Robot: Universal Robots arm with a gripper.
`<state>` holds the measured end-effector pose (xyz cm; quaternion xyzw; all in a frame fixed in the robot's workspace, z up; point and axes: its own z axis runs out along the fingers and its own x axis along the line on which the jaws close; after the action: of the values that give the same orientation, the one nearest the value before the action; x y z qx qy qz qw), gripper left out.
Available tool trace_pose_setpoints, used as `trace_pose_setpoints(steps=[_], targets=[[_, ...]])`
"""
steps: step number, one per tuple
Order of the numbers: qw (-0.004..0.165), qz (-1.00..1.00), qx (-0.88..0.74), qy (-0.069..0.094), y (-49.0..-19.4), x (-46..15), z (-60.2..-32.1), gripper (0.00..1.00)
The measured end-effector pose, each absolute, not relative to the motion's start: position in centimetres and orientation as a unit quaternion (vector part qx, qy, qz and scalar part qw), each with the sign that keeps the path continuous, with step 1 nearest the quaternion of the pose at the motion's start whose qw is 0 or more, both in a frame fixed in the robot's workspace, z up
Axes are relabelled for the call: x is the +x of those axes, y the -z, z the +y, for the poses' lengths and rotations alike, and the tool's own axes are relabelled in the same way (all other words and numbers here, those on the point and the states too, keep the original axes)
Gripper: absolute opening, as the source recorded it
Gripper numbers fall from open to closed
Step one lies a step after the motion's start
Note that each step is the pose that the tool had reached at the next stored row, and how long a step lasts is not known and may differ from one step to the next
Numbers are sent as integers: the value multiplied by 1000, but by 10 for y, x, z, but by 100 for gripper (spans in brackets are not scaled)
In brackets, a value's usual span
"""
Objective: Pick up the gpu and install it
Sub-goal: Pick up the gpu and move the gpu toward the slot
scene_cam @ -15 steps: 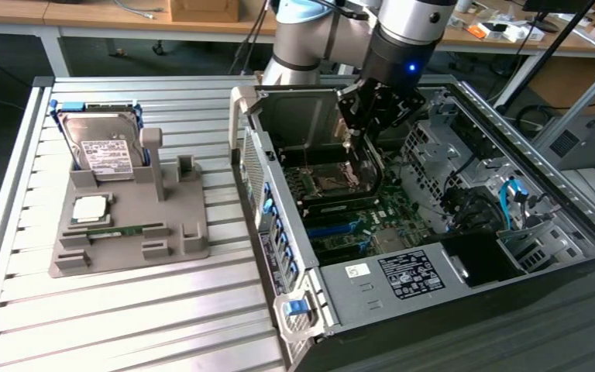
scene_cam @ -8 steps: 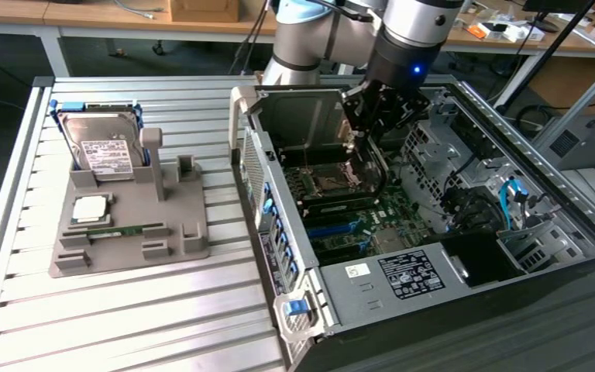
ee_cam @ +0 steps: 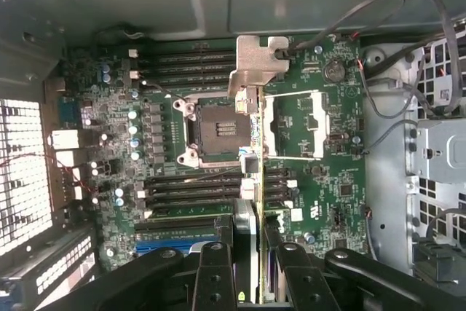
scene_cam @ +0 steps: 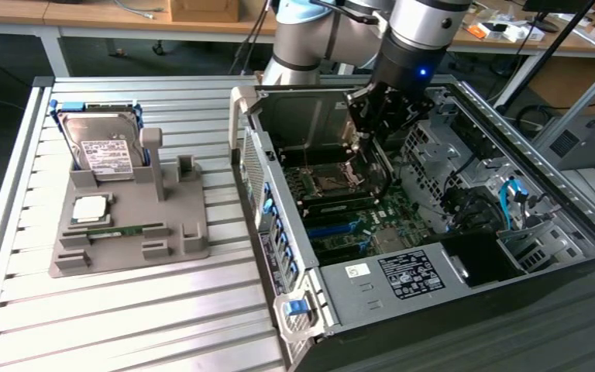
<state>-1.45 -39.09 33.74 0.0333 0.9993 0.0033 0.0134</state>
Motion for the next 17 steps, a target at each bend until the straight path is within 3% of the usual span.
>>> trace_pose_setpoints(steps=[17], targets=[[13, 999, 33, -3, -336, -8, -394, 27]])
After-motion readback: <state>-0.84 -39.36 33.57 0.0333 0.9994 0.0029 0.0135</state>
